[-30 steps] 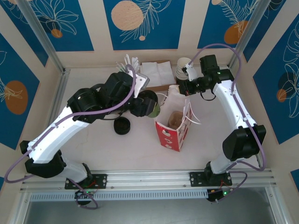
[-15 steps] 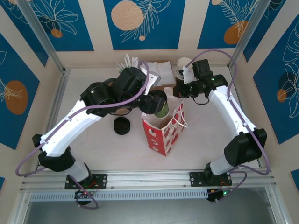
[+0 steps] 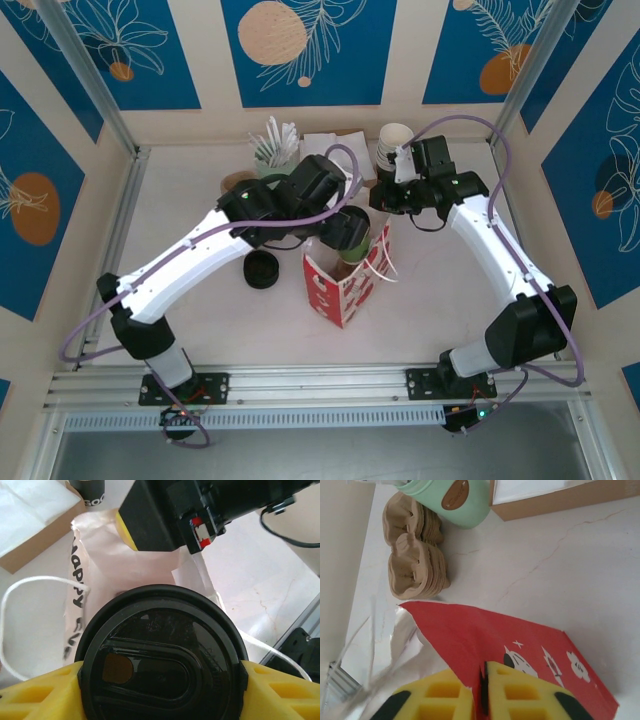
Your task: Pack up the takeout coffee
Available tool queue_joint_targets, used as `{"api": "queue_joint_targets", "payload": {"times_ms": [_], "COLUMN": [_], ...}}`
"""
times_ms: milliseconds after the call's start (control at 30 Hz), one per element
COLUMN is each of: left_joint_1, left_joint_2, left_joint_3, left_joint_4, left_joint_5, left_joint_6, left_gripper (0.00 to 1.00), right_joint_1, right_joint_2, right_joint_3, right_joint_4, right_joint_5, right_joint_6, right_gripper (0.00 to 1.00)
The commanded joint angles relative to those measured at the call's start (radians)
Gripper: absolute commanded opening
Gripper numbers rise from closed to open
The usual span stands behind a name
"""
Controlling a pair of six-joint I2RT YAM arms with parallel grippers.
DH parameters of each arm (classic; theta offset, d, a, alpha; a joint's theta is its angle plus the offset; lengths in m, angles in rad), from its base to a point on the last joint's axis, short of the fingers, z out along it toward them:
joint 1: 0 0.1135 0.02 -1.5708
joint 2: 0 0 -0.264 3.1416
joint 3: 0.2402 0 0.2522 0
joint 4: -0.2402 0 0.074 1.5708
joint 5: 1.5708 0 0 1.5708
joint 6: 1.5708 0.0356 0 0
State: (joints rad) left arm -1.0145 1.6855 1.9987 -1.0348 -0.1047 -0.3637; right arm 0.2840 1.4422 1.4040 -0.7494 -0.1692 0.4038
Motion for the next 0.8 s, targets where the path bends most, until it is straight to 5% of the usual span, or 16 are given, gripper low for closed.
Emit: {"api": "queue_joint_targets", "payload": {"times_ms": [0,300,767], "left_joint_1": [0.007,-0.002,-0.074], "left_joint_2": [0.023,0.031,0.041], "left_joint_3": [-0.031,-0.113,-0.134], "left_joint_4": [0.059,0.123,0.138], "left_joint_5": [0.000,-0.041,-0.077], "left_joint_6": [-0.004,0.023,0.058], "left_gripper": [0.66,0.65,0.65], "right_joint_1": [-0.003,-0.053,-0.118], "right_joint_2": [-0.036,-0.089,-0.159], "right_joint_3": [-0.019,-0.022,-0.002], "right_joint_4": [0.031,0.017,-0.091], "right_joint_5": [-0.009,-0.066,-0.104], "right_joint_6": [0.039,0.055,-0.023], "right_gripper": [0.22,0.38,0.41]}}
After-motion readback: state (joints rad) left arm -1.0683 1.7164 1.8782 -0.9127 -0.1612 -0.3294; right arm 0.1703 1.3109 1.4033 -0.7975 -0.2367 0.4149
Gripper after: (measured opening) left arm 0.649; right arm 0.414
